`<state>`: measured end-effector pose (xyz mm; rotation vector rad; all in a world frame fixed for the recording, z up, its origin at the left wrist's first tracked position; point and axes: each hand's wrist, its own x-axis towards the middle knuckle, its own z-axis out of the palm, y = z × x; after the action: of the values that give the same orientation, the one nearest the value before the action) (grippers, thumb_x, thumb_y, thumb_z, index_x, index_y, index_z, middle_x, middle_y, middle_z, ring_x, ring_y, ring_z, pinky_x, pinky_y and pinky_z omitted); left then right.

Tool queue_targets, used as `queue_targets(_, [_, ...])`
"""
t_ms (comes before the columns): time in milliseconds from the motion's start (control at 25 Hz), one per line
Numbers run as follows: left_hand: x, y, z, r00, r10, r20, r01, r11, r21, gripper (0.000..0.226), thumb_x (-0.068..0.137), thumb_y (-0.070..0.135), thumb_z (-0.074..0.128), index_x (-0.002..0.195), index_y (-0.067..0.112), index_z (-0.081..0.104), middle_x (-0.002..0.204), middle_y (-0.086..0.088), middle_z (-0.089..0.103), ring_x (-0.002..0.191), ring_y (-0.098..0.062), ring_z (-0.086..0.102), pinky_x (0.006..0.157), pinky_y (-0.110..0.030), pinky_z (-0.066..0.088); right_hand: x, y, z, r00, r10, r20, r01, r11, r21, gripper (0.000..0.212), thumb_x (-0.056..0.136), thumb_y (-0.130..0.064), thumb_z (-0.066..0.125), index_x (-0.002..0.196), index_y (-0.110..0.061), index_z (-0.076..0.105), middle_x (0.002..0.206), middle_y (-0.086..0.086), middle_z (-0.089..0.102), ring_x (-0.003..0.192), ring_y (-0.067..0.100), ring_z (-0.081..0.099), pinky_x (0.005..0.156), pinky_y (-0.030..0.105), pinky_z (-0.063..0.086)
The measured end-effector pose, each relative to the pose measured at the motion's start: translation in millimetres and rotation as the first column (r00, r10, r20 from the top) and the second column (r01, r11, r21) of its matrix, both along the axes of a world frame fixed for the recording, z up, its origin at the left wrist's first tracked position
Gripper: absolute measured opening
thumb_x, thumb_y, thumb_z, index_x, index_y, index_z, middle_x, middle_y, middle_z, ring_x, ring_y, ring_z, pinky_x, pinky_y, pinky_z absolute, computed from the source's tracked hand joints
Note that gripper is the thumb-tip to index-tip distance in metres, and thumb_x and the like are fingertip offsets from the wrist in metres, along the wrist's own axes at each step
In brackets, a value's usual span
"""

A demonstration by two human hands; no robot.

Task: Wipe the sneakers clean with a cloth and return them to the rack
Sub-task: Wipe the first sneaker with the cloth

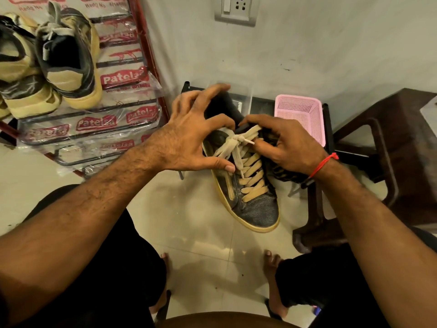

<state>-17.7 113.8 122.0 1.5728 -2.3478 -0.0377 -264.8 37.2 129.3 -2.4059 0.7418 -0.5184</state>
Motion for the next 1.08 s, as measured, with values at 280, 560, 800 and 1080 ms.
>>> queue_targets(280, [-6.0, 4.6, 7.3, 0.963, -0.137, 0.231, 0.065, 0.952, 0.298, 0.084, 0.067, 0.098, 0.044, 0.121, 0.035, 0.061, 0.167, 0.005, 0.021, 0.15, -0.03, 0.018, 0.107, -0.064, 0.041, -5.0, -0.3, -3.5, 0.983, 0.159, -0.091, -0.151, 0.984, 0.092, 0.042, 0.096, -0.021, 0.066, 0.136, -0.02, 0.056, 0.124, -0.002, 0.066, 0.109, 0.006, 0.064, 0.095, 0.027, 0.054])
queue_targets(560, [-3.6, 2.1, -2.8, 0.973, -0.165, 0.159, 0.117, 0.953, 0.278, 0.06, 0.076, 0.067, 0.072, 0.126, 0.036, 0.06, 0.156, 0.005, 0.037, 0.14, -0.022, 0.03, 0.088, -0.044, 0.048, -4.0, 1.0, 2.1, 0.983, 0.125, -0.132, -0.118, 0.992, 0.054, 0.049, 0.093, -0.039, 0.066, 0.137, -0.022, 0.055, 0.121, -0.001, 0.068, 0.108, 0.007, 0.065, 0.096, 0.022, 0.053])
queue_targets(800, [17.6, -2.4, 2.0, 0.984, 0.173, 0.043, -0.178, 0.936, 0.304, 0.074, 0.072, 0.076, 0.064, 0.134, 0.037, 0.056, 0.152, 0.013, 0.042, 0.132, -0.019, 0.037, 0.082, -0.048, 0.05, -24.1, -18.1, 24.1, 0.915, -0.368, 0.167, 0.393, 0.907, -0.153, 0.057, 0.086, -0.052, 0.071, 0.131, -0.019, 0.061, 0.113, 0.003, 0.066, 0.106, 0.013, 0.061, 0.1, 0.03, 0.051])
queue_targets(1080, [11.8, -6.1, 0.9, 0.945, 0.29, 0.153, -0.317, 0.927, 0.199, 0.082, 0.069, 0.091, 0.041, 0.132, 0.04, 0.053, 0.135, 0.012, 0.052, 0.104, -0.012, 0.037, 0.072, -0.042, 0.048, -18.9, -5.0, 40.5, 0.902, -0.402, 0.156, 0.426, 0.89, -0.166, 0.067, 0.086, -0.029, 0.075, 0.146, -0.019, 0.048, 0.131, 0.012, 0.046, 0.12, 0.012, 0.048, 0.107, 0.014, 0.041])
